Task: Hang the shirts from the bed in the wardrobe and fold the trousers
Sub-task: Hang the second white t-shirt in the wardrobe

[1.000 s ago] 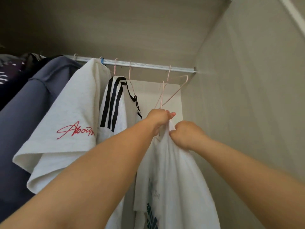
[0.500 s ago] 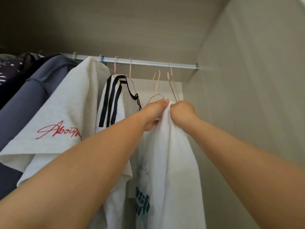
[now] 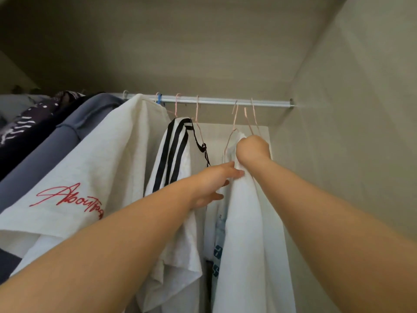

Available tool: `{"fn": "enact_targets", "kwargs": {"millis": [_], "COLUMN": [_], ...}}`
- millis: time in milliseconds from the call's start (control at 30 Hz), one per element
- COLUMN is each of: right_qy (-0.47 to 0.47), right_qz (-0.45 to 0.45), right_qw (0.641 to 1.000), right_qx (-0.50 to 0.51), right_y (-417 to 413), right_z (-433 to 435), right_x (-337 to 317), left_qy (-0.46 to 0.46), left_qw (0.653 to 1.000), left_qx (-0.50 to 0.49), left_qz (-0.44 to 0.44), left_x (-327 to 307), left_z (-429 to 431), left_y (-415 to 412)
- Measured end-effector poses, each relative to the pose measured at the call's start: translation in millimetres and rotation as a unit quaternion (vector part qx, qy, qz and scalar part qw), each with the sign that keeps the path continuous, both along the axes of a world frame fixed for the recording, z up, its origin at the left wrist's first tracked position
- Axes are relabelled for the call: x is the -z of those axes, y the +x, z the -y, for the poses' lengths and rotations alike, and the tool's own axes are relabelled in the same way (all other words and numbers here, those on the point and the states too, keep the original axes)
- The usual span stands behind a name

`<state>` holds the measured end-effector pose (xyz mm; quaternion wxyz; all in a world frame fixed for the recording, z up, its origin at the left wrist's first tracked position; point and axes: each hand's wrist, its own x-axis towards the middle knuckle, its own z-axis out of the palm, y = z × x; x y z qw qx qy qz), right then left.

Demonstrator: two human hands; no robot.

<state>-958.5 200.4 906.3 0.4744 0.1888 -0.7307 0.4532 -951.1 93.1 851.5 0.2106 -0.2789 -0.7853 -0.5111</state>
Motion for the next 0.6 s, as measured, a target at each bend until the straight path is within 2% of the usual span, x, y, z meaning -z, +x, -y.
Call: {"fn": "enact_targets", "kwargs": {"millis": [167,233,333,433,600], "right_qy": [0.014,0.024,0.004,-0.022,-0.061], "right_qz": [-0.008,-0.019,-0.022,-0.016,-0.007], "right_qw": [0.999,0.999,0.999,0.999,0.998], "right_qx": [0.034,0.024,0.048,0.033,0.015], "right_y": [-5,-8,-13,-22,-35], "right_z": [13,20,27,32,37], "right_x": [-34,-45,-59,-67,-74], "left_qy": [-0.041,-0.055,-0.102,-0.147,-0.157], "left_qw": [0.998,0.993,0.962,0.92,0.906], "left_qx": [-0.044,-0.103,-0.252,-0.354,-0.376], "left_qz": [-0.001,-0.013,-0.038,-0.078,-0.114], "left_x": [-9,-15,-24,-28,-29], "left_z": [12,9,4,5,9], "left_y": [-1,-3,-5,-11,-20]}}
